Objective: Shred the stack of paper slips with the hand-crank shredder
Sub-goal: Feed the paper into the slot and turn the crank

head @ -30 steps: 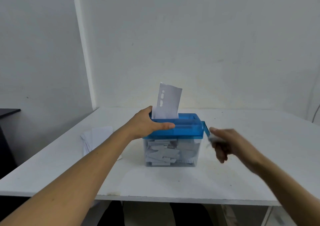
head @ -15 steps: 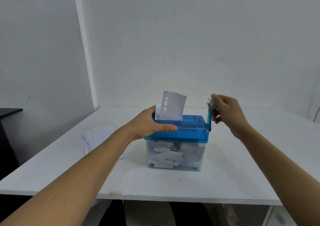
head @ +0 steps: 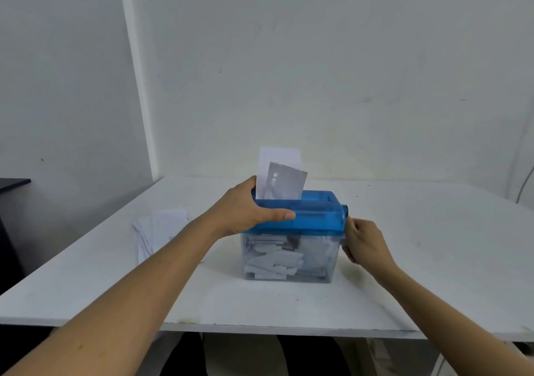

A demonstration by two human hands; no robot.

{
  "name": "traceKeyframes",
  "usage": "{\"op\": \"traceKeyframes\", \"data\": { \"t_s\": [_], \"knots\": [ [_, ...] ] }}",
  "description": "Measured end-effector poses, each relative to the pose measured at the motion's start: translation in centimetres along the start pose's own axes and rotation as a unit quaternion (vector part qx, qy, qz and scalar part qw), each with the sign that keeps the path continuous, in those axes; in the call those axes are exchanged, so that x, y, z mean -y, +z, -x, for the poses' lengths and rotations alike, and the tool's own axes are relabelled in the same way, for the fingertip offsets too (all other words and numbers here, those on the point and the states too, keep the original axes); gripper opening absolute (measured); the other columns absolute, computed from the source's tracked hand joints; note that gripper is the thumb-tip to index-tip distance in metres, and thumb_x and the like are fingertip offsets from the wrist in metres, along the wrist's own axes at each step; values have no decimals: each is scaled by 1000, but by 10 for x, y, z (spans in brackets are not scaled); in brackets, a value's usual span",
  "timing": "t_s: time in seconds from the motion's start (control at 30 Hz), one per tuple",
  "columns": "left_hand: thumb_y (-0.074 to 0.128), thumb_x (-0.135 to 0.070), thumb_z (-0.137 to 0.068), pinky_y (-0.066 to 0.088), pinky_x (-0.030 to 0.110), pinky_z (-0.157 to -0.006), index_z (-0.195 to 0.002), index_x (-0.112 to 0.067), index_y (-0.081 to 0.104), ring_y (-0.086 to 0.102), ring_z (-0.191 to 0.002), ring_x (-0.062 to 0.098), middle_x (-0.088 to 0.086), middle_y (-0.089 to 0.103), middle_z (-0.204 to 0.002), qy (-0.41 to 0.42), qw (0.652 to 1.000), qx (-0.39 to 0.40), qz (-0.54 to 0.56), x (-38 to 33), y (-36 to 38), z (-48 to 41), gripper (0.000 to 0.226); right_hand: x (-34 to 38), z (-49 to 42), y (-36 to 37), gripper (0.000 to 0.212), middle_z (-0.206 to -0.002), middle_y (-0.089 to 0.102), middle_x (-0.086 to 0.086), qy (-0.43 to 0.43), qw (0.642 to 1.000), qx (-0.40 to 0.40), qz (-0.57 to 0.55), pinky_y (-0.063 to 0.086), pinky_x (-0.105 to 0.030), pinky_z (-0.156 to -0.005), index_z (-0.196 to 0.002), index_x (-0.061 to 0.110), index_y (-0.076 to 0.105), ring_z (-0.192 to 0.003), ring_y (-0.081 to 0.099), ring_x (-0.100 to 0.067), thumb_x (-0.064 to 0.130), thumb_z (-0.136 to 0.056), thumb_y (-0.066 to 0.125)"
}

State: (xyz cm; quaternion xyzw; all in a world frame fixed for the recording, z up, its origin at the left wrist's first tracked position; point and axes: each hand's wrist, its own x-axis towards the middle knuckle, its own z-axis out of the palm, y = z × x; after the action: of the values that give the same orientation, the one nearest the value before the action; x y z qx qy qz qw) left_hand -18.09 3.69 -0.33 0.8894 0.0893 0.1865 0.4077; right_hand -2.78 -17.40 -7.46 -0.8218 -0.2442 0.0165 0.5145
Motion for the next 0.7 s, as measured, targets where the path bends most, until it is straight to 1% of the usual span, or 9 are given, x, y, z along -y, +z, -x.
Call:
{"op": "traceKeyframes", "data": {
  "t_s": [0.07,0.17,0.27,0.33,0.43,0.5,0.6,0.63,0.7],
  "knots": [
    [78,-81,-45,50,31,-99,-139,-36,48,57,-117,8,-17,60,-130,2,1000,-4,-4,-2,0,1,109,0,17,-8,56,-57,58,-5,-4,999,31,19,47,-27,-52,-78,5,60,-47,50,-14,48,-104,36],
    [78,-77,-46,48,30,-99,-140,-36,49,56,-117,8,-18,60,-129,-5,1000,-4,-4,-4,0,2,107,7,41,-31,56,-54,59,-4,-16,995,93,21,48,-26,-53,-76,6,59,-46,52,-15,49,-103,37],
    [79,-77,-43,49,30,-99,-134,-39,51,57,-114,5,-20,61,-124,-15,1000,0,-2,-5,0,1,102,21,56,-59,46,-58,58,-3,-61,981,185,4,47,-29,-55,-79,5,59,-52,54,-18,49,-93,53],
    [79,-76,-44,50,31,-98,-134,-39,52,57,-112,6,-19,61,-123,-23,1000,8,-5,-6,-1,0,101,33,58,-75,39,-58,54,-3,-97,970,218,-39,47,-30,-57,-75,7,56,-54,53,-19,43,-90,62],
    [80,-74,-45,51,30,-97,-137,-37,53,58,-112,9,-16,63,-124,-28,999,18,-14,-8,-4,0,102,47,50,-86,41,-56,52,-6,-143,963,225,-39,47,-25,-59,-65,15,58,-53,52,-19,43,-92,68],
    [80,-71,-47,51,30,-95,-137,-36,54,58,-110,7,-16,63,-122,-29,999,21,-15,-9,-6,0,100,52,43,-87,46,-55,51,-8,-160,961,223,-43,46,-26,-58,-61,13,56,-52,51,-20,45,-90,69],
    [82,-64,-50,46,23,-89,-134,-36,56,56,-104,1,-22,61,-113,-20,999,28,-15,-16,-7,1,92,60,35,-85,56,-55,48,-8,-182,964,168,-97,44,-26,-53,-66,2,57,-48,46,-20,53,-89,65],
    [82,-62,-51,44,22,-87,-134,-36,56,55,-104,1,-22,60,-112,-19,999,32,-14,-16,-6,1,91,63,31,-85,57,-55,47,-8,-182,965,149,-115,44,-27,-53,-69,-1,57,-48,44,-19,52,-90,63],
    [82,-60,-52,44,19,-85,-134,-34,57,55,-106,2,-20,61,-115,-19,999,35,-6,-16,-6,2,90,70,20,-82,53,-57,47,-6,-170,970,120,-125,44,-29,-53,-73,0,58,-50,45,-18,49,-90,56]
  ]
}}
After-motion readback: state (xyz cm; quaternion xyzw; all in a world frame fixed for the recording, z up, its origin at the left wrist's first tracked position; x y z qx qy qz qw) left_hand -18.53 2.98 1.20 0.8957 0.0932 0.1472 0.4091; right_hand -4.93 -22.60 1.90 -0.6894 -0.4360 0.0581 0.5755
